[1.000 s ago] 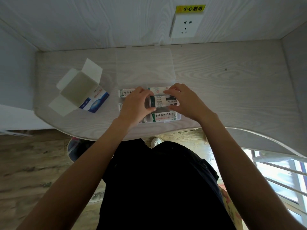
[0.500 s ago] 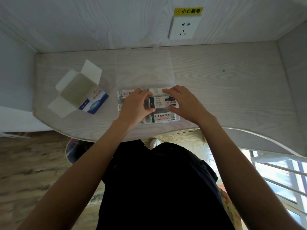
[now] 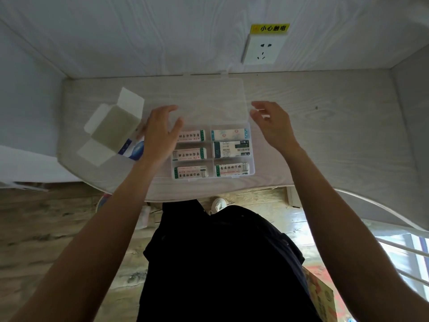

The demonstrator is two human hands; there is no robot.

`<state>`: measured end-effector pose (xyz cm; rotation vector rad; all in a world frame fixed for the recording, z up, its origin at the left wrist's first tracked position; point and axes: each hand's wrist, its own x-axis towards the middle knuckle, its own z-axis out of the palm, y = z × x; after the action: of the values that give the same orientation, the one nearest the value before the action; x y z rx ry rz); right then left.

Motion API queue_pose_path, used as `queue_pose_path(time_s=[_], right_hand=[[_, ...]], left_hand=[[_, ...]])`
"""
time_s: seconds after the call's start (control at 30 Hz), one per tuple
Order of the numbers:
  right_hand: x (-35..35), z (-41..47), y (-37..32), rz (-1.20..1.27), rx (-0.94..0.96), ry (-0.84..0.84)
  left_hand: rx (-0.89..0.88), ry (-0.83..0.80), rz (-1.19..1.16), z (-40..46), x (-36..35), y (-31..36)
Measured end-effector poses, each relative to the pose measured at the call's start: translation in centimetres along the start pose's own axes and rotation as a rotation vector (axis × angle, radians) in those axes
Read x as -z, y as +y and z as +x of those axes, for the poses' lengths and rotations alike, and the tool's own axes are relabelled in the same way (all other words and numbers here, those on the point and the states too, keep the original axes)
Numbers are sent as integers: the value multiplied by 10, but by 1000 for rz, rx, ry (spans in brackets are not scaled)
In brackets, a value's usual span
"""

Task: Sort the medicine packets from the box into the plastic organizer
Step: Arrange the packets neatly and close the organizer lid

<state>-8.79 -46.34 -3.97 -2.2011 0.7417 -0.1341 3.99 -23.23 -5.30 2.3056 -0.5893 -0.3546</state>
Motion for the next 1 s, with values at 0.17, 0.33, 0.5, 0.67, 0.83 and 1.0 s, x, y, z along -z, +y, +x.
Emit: queue_pose_path(time_s=[0.17,0.33,0.5,0.67,0.83,1.0], right_hand=[[-14,27,-13,88,-232,-142],[-23,37,-23,207,-329,-178],[-23,35,-23,269,-371,-173],[-19,28,-25,379,-379,-79],[-6,10,-34,491,-334,14],[11,-20,-39,526,-221,-28]], left_hand=[[165,-120,-123,18,9,-8],[328,-206,-247,33,12,-2],[443,-150,-427,35,7,5],[455,-72,-554,31,8,13],[422,-39,-631,23,19,21],[436,57,-715,1,27,20]])
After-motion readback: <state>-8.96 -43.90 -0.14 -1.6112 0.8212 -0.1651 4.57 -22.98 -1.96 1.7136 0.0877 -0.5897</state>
